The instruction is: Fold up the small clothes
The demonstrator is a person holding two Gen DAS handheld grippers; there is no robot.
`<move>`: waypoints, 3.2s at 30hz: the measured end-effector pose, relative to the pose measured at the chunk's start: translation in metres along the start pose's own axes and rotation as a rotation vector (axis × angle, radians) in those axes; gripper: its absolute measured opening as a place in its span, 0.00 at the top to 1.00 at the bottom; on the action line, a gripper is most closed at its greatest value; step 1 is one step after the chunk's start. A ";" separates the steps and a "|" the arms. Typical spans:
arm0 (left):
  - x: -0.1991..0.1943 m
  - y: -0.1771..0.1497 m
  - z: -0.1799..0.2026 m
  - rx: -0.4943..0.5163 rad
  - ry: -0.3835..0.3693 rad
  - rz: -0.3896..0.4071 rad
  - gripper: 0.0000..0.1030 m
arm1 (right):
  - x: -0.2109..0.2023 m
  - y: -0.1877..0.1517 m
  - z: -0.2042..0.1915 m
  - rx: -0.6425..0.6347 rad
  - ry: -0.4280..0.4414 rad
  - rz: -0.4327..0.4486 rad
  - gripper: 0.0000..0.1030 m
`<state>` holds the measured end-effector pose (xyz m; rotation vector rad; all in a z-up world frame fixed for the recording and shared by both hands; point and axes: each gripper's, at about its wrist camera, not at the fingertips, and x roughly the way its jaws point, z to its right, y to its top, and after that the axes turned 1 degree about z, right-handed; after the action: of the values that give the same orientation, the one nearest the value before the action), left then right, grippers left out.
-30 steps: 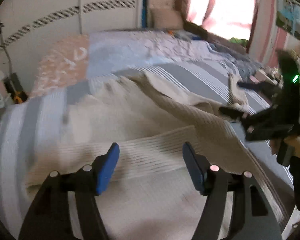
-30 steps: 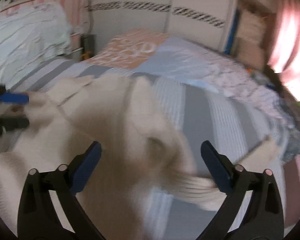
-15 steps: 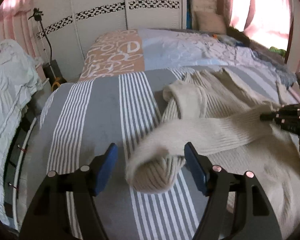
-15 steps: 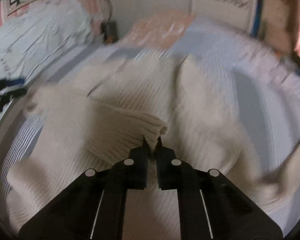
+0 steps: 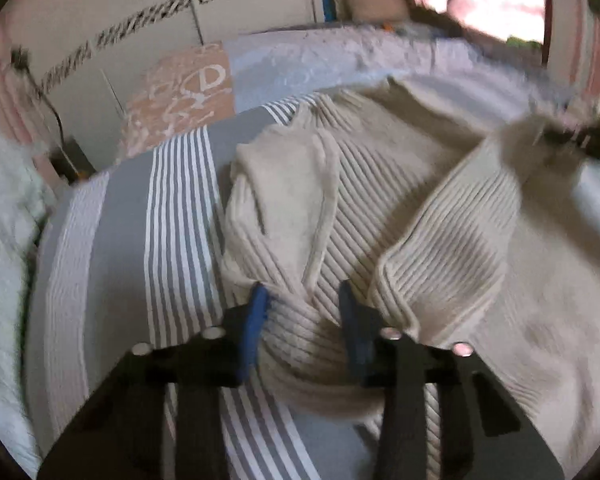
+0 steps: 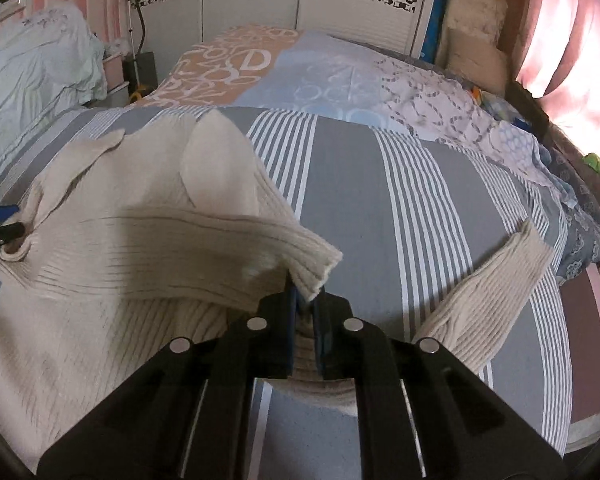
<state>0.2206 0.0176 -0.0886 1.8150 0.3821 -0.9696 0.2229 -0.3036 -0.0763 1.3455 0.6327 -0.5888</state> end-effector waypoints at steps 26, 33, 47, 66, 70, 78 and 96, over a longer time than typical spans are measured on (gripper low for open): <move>-0.013 0.000 -0.104 -0.339 -0.038 0.110 0.80 | 0.018 0.014 0.033 0.151 0.070 -0.035 0.90; -0.045 0.004 -0.054 -0.182 -0.139 0.137 0.20 | 0.013 0.016 0.028 0.118 0.066 -0.020 0.87; -0.002 0.019 -0.068 -0.325 -0.238 -0.044 0.92 | -0.015 0.019 0.026 0.111 0.097 0.067 0.90; 0.014 0.025 -0.116 -0.315 -0.117 -0.041 0.89 | 0.014 0.031 0.030 0.222 0.148 -0.006 0.84; -0.006 0.016 -0.135 -0.372 -0.095 0.006 0.56 | 0.012 0.032 0.023 0.199 0.157 -0.008 0.69; -0.014 0.009 -0.076 -0.181 -0.042 -0.026 0.45 | 0.035 0.023 -0.039 -0.035 0.147 -0.081 0.70; -0.022 -0.008 -0.061 -0.049 -0.030 -0.004 0.30 | 0.002 0.021 -0.027 -0.042 0.259 0.017 0.69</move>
<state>0.2286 0.0789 -0.0658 1.7542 0.3878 -0.9807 0.2372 -0.2741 -0.0657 1.3977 0.8385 -0.3877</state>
